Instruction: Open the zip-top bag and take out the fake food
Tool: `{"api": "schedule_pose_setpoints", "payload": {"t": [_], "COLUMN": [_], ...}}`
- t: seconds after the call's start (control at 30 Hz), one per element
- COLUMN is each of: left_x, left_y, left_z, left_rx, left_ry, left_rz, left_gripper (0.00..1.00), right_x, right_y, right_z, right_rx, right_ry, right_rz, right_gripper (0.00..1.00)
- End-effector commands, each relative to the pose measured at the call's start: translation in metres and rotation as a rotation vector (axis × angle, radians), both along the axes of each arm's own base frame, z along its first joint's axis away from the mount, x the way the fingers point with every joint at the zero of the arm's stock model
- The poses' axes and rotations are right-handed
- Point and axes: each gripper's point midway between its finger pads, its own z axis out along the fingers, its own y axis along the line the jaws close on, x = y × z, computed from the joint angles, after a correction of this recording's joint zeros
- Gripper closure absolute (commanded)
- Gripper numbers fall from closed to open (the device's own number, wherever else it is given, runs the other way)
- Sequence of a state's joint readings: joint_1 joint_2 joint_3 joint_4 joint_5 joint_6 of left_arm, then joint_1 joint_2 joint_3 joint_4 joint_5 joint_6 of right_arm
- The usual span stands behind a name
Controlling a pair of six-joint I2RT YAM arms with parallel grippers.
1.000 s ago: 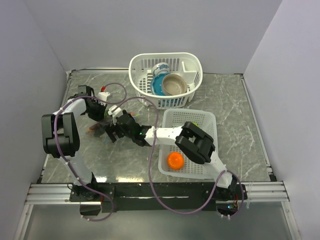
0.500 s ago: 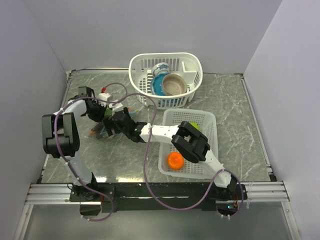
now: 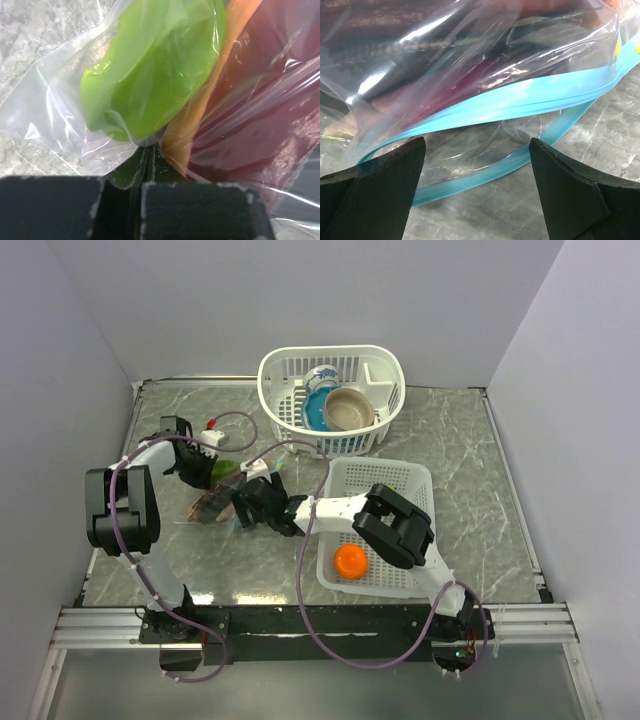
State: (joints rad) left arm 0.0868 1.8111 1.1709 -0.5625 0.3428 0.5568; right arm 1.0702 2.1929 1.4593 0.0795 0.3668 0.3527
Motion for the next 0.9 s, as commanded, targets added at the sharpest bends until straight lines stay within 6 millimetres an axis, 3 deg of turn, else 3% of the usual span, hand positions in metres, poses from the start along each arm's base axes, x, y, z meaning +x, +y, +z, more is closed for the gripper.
{"api": "schedule_pose_setpoints", "payload": {"t": [0.0, 0.13, 0.2, 0.23, 0.3, 0.37, 0.5, 0.63, 0.7, 0.73, 0.8, 0.87], "left_x": [-0.010, -0.010, -0.011, -0.011, -0.013, -0.015, -0.026, -0.038, -0.047, -0.050, -0.056, -0.058], "left_y": [-0.003, -0.004, -0.008, -0.008, -0.012, -0.016, -0.030, -0.037, -0.040, -0.040, -0.039, -0.036], "left_z": [0.005, 0.007, 0.007, 0.007, 0.008, 0.011, 0.017, 0.024, 0.029, 0.031, 0.036, 0.041], "left_rx": [-0.004, -0.012, -0.032, -0.039, -0.064, -0.083, -0.147, -0.179, -0.184, -0.185, -0.179, -0.172], "left_ry": [0.010, 0.012, 0.027, 0.032, 0.044, 0.048, 0.058, 0.059, 0.056, 0.052, 0.043, 0.027], "left_rz": [-0.016, -0.014, -0.010, -0.008, -0.006, -0.005, -0.023, -0.046, -0.059, -0.064, -0.076, -0.076], "left_gripper": [0.99, 0.99, 0.99, 0.99, 0.99, 0.99, 0.99, 0.99, 0.99, 0.99, 0.99, 0.99], "right_x": [-0.001, 0.012, 0.019, 0.027, 0.032, 0.037, 0.042, 0.039, 0.036, 0.030, 0.027, 0.016], "right_y": [0.005, 0.024, 0.031, 0.037, 0.042, 0.049, 0.050, 0.025, 0.013, 0.001, -0.013, -0.029], "right_z": [0.045, 0.072, 0.062, 0.073, 0.064, 0.070, 0.054, 0.027, 0.025, 0.011, 0.009, -0.009], "right_rx": [0.102, 0.189, 0.163, 0.172, 0.158, 0.173, 0.131, 0.014, -0.008, -0.037, -0.056, -0.090], "right_ry": [-0.020, -0.061, -0.062, -0.080, -0.081, -0.090, -0.078, -0.060, -0.064, -0.049, -0.047, -0.011], "right_rz": [0.020, 0.013, 0.005, -0.011, -0.020, -0.024, -0.039, -0.088, -0.111, -0.119, -0.144, -0.155], "right_gripper": [0.08, 0.06, 0.05, 0.04, 0.04, 0.02, 0.01, 0.00, 0.00, 0.01, 0.01, 0.02]}}
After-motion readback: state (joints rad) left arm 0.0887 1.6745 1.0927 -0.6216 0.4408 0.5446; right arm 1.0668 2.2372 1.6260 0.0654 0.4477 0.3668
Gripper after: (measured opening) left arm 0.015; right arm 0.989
